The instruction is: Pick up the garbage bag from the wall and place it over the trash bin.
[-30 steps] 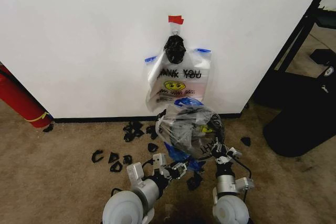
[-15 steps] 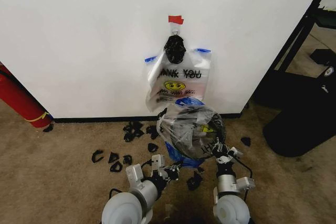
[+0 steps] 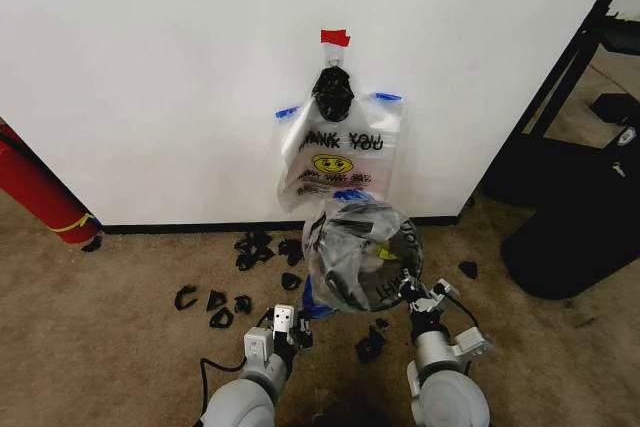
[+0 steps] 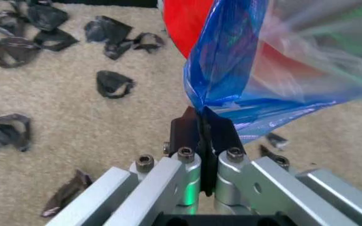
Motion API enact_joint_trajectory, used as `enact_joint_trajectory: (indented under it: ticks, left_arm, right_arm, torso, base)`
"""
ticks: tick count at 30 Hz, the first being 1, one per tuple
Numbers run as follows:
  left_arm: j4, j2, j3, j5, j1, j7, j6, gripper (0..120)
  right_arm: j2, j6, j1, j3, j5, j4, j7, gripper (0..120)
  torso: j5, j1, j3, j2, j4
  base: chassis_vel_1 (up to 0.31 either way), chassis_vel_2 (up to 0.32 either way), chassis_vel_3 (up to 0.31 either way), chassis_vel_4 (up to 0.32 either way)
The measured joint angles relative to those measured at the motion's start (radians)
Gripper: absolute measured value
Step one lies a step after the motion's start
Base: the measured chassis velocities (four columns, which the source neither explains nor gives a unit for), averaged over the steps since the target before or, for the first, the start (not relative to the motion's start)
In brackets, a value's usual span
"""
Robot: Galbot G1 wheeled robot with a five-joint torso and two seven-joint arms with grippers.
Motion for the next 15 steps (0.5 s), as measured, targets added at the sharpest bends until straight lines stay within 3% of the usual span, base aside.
enact_joint_trajectory:
  ticks: [15]
  left_arm:
    - [0.044,0.0,-0.002,0.088,0.004,0.015,-0.028,0]
  right_arm:
    - [-0.015,-0.036,-0.025,0.003,0.03,0.063,-0.021,0]
  torso:
    - [-0.0001,0.0,0.0,0.0,-0.0001]
  base:
    - [0.0,0.0,0.0,0.0]
